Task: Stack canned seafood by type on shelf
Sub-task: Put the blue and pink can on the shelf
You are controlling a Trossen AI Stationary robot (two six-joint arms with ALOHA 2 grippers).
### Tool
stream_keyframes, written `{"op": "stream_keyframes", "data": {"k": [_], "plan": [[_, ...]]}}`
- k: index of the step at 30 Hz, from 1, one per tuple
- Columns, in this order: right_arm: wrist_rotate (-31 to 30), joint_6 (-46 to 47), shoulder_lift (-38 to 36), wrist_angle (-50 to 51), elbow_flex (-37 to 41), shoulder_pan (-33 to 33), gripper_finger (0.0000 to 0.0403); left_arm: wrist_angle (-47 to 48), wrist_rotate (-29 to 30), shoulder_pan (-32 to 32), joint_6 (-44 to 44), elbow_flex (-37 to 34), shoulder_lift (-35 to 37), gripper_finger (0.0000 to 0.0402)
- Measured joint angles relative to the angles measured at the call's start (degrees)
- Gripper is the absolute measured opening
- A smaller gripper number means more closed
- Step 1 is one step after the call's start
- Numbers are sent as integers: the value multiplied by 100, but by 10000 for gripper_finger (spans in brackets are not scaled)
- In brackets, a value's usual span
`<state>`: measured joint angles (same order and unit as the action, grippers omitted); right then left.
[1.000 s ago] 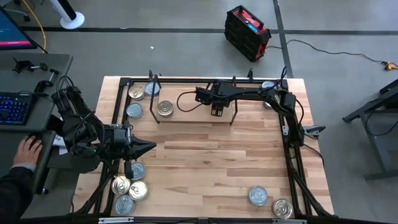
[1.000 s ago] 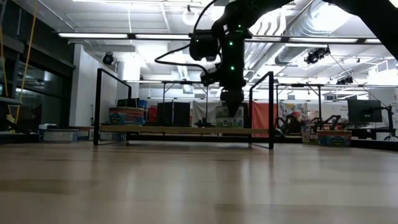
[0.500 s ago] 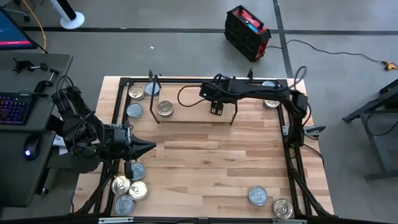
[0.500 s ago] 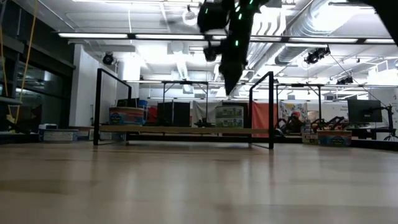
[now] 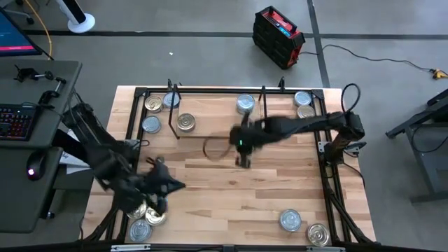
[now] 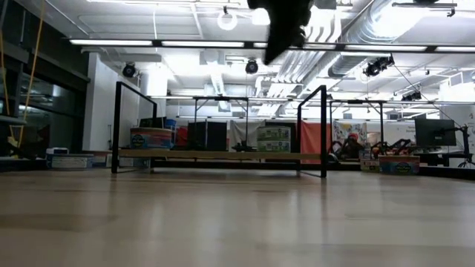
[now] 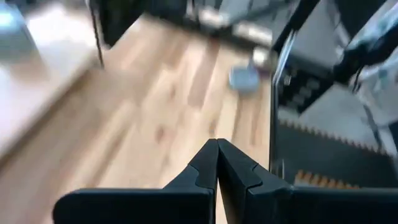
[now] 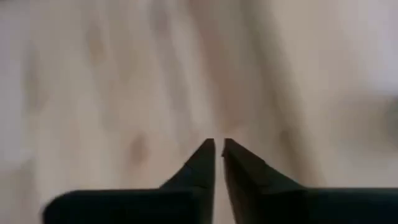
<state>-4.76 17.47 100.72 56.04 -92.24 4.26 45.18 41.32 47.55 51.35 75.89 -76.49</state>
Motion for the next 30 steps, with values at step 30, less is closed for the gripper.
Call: {"op": "stream_keyframes", "data": {"k": [30], "plan": [[343, 3396, -1769, -3016, 4594, 2242, 0, 868, -4480, 287, 4969, -779, -2139, 0]]}}
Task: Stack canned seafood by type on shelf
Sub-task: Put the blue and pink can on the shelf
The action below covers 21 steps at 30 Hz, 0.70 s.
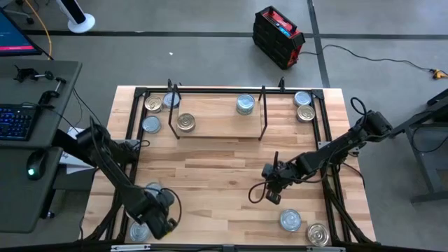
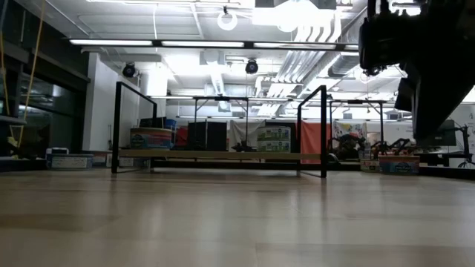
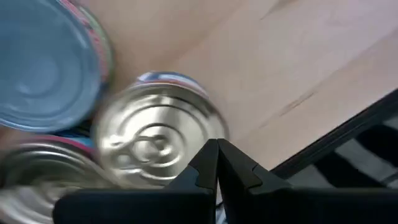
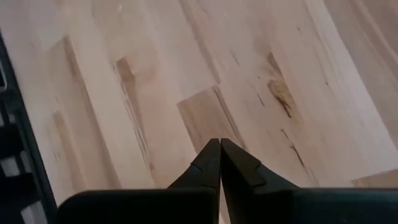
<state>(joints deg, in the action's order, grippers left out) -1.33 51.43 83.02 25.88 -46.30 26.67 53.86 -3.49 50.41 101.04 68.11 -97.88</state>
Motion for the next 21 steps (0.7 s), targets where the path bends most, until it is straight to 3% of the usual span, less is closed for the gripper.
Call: {"op": "stream_keyframes", "data": {"k": [9, 14, 21], "plan": [[54, -657, 0, -5, 0, -4, 0, -27, -118, -195, 565, 82, -570, 0], [148, -912, -34, 3, 0, -4, 0, -134, 974, -883, 235, 71, -592, 0], [129, -1055, -280, 47, 0, -4, 0, -1252, 2134, -2265, -1326, 37, -644, 0]]}}
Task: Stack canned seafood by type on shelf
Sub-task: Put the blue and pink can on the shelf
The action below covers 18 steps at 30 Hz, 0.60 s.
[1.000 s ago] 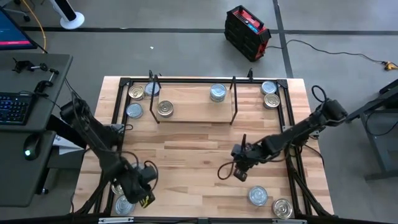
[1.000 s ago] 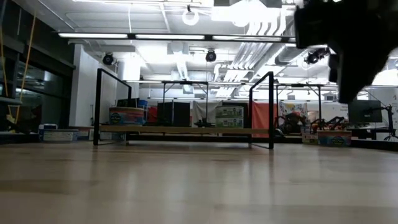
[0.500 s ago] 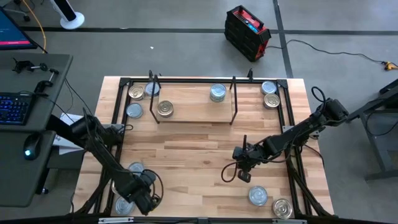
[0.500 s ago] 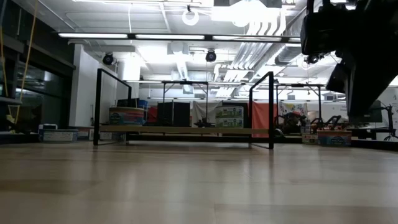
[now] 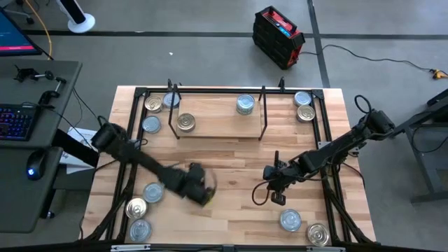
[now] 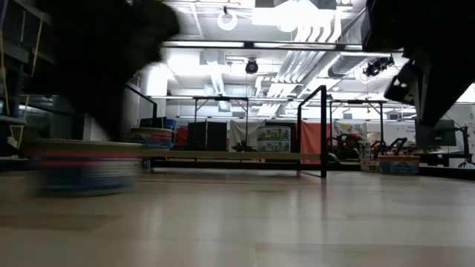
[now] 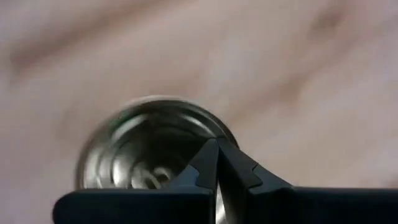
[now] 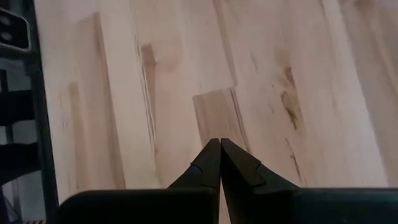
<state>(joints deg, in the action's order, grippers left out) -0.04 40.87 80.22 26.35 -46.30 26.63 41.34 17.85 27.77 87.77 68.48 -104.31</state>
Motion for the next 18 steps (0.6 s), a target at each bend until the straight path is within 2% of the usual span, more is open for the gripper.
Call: {"op": "stream_keyframes", "data": {"k": [3, 7, 12, 18], "plan": [[-130, -1, -220, 2, 0, 0, 0, -340, 190, -612, -790, -14, 2, 0], [-275, -1, -553, 30, 0, 0, 0, -683, 68, -1079, -1595, 3, 181, 0], [-557, 49, -802, 73, 0, 20, 0, -674, 67, -957, -2293, 31, 759, 0], [-589, 134, -717, -468, 0, 26, 0, -374, 623, -463, -3161, -32, 1436, 0]]}}
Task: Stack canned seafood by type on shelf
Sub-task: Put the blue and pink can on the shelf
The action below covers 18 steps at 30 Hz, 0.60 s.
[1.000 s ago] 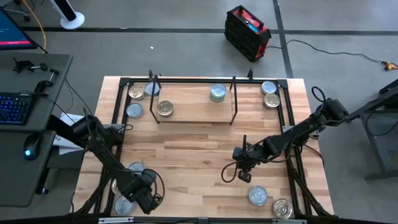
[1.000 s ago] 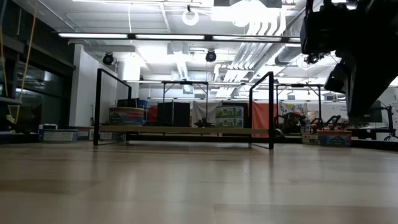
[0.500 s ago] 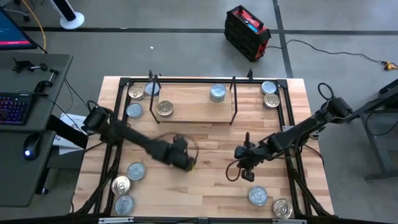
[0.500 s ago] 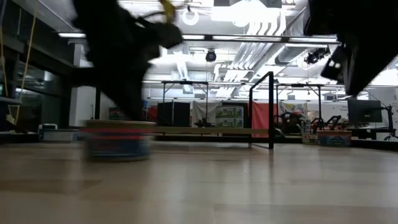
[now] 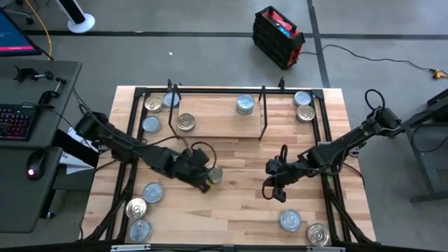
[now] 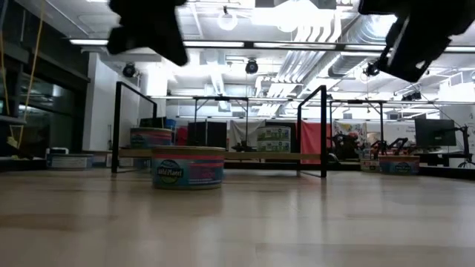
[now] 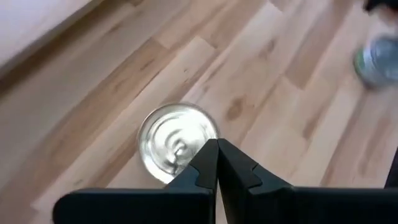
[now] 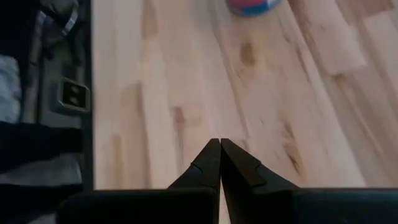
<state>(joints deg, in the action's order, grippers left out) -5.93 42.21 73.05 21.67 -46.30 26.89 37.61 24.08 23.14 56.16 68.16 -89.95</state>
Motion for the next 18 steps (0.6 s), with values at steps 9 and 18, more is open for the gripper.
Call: {"op": "stream_keyframes", "data": {"k": [9, 18], "plan": [[454, 583, 1158, -1470, -151, -422, 0, -878, -793, 42, -1803, -1273, 109, 0], [449, 1024, 2939, -1275, -1548, -1001, 0, -2819, -1293, -577, -3360, -2629, 562, 0]]}}
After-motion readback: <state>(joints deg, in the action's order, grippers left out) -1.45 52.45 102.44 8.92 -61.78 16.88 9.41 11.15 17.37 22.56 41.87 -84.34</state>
